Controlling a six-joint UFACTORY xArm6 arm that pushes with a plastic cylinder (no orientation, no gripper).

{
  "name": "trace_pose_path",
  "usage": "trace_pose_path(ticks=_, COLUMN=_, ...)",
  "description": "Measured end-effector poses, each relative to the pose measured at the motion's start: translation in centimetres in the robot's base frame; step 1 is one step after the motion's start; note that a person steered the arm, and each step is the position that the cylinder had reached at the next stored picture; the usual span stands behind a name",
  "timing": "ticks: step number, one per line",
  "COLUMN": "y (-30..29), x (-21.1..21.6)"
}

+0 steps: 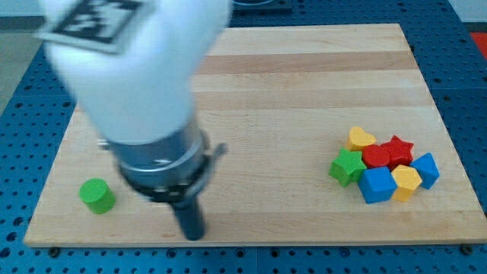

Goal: Slide the green star and yellow heart diagonally to the green circle

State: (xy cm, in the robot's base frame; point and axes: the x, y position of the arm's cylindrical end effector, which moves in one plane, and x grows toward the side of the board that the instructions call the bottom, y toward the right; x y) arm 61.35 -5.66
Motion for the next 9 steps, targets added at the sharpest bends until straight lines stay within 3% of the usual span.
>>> trace_pose_path(ticks=2, y=13.7, x=-0.4)
trace_pose_path(ticks=4, y=21.8, x=-2.5)
trace_pose_path(ticks=9, y=18.2, x=-4.2)
